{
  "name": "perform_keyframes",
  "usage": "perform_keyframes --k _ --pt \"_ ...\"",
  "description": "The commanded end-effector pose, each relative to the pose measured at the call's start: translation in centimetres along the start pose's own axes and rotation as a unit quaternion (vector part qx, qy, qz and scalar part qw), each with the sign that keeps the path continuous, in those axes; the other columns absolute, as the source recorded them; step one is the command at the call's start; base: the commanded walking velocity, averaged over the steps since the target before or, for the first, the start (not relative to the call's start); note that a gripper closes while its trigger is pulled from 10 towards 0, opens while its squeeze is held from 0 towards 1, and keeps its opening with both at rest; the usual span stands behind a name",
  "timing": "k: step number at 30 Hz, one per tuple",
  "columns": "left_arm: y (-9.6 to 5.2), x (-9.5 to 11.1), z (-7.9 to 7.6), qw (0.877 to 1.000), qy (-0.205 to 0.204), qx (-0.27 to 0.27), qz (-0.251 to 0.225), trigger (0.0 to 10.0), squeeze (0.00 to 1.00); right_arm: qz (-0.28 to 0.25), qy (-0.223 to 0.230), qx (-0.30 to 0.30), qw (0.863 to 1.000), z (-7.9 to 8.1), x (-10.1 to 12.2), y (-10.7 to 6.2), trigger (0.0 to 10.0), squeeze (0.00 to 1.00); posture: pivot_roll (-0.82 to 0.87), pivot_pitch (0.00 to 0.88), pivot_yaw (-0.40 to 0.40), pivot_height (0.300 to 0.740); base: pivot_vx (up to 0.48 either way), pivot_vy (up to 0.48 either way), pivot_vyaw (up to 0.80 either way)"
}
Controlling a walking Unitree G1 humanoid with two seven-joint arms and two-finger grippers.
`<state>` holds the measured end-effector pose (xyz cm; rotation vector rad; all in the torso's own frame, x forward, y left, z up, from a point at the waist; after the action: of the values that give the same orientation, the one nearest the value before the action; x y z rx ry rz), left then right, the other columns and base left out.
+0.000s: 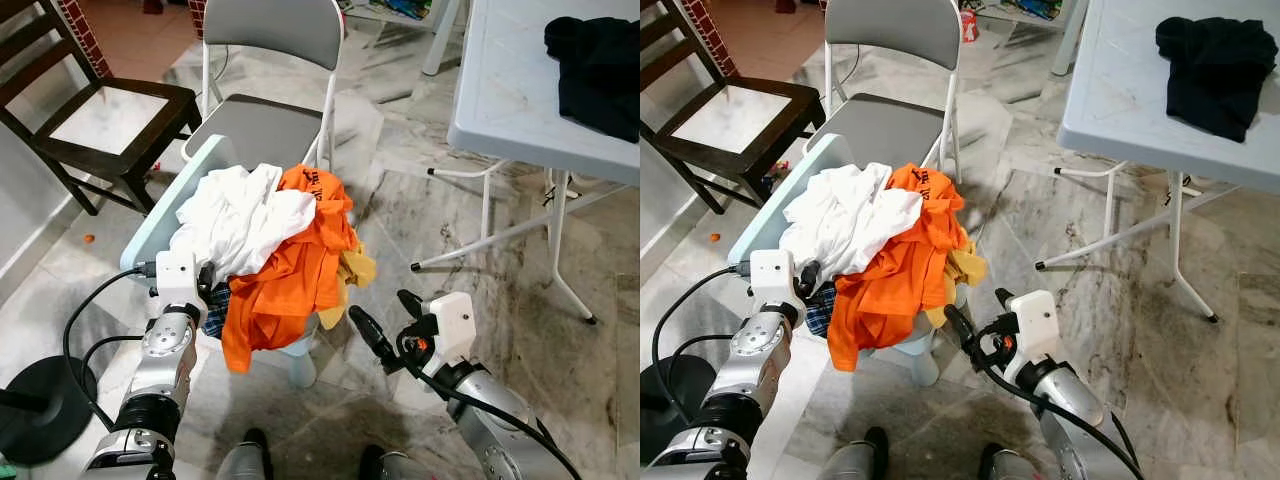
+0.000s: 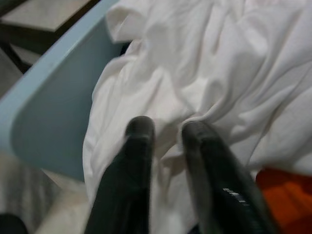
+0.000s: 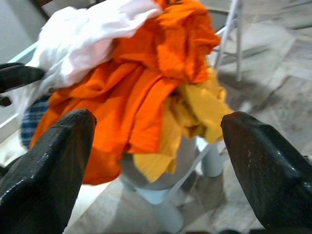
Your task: Hang hanger
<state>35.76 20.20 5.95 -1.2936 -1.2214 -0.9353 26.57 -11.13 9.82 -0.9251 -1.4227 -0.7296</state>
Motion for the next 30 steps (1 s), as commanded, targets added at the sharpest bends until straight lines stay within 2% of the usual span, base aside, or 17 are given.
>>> perform_keyframes --k 1,4,9,10,12,15,22,24,26,30 --pt "-0.3 0.1 0.3 1.0 0.025 0.003 -0.013 10.0 0.0 0.003 -0.001 -0.009 1.0 -0.1 -0.2 -0.1 10.0 0.0 -0.09 0.223 -0.021 0.74 0.0 0.0 0.0" --pt "-0.5 1.4 0.6 0.997 0.051 0.01 -0.055 10.0 0.0 0.005 -0.004 -0.008 1.0 0.1 -0.4 -0.1 10.0 0.0 -0.09 0.224 -0.025 0.74 0.0 0.0 0.0" --pt "-0.7 2.1 0.5 0.995 0.058 0.008 -0.078 10.0 0.0 0.007 -0.01 -0.008 1.0 0.1 -0.4 0.0 10.0 0.0 -0.08 0.222 -0.029 0.74 0.0 0.0 0.0" --pt "-0.7 2.1 0.6 0.995 0.053 0.011 -0.078 10.0 1.0 0.006 -0.011 -0.008 1.0 0.1 -0.4 0.0 10.0 0.0 -0.08 0.223 -0.027 0.74 0.0 0.0 0.0" --pt "-0.6 2.2 0.4 0.996 0.037 0.003 -0.078 10.0 1.0 0.006 -0.015 -0.009 1.0 0.0 -0.3 0.1 10.0 0.0 -0.08 0.223 -0.029 0.74 0.0 0.0 0.0" --pt "-0.6 2.3 0.3 0.996 0.039 0.003 -0.08 10.0 1.0 0.005 -0.016 -0.01 1.0 0.0 -0.3 0.2 10.0 0.0 -0.08 0.223 -0.029 0.74 0.0 0.0 0.0" --pt "0.2 1.8 1.0 0.998 0.024 0.031 -0.052 10.0 1.0 0.006 -0.024 -0.016 1.0 0.0 -0.4 0.0 10.0 0.0 -0.1 0.221 -0.02 0.74 0.0 0.0 0.0" --pt "0.5 1.6 1.4 0.998 0.004 0.04 -0.039 10.0 1.0 0.004 -0.027 -0.022 0.999 -0.1 -0.3 -0.1 10.0 0.0 -0.11 0.224 -0.018 0.74 0.0 0.0 0.0" --pt "0.7 1.7 1.4 0.998 0.011 0.044 -0.034 10.0 1.0 0.002 -0.03 -0.025 0.999 -0.1 -0.2 -0.2 10.0 0.0 -0.11 0.228 -0.016 0.74 0.0 0.0 0.0" --pt "1.2 1.3 0.7 0.999 -0.001 0.034 -0.013 10.0 1.0 0.004 -0.03 -0.019 0.999 0.1 -0.2 -0.3 10.0 0.0 -0.12 0.23 -0.017 0.74 0.0 0.0 0.0"
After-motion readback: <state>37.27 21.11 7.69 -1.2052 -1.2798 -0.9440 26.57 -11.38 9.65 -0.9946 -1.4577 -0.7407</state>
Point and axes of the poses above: a point about 5 cm out from each wrist's last joint towards the gripper, its own y axis pointing out of the wrist towards the gripper, its own x axis along the axis of the wrist's last joint, z = x × y, the point moved 3 cm from there along y, pointing out of the wrist towards the gripper, and after that the axes turned 12 degrees about -y, right-handed, at the moved point
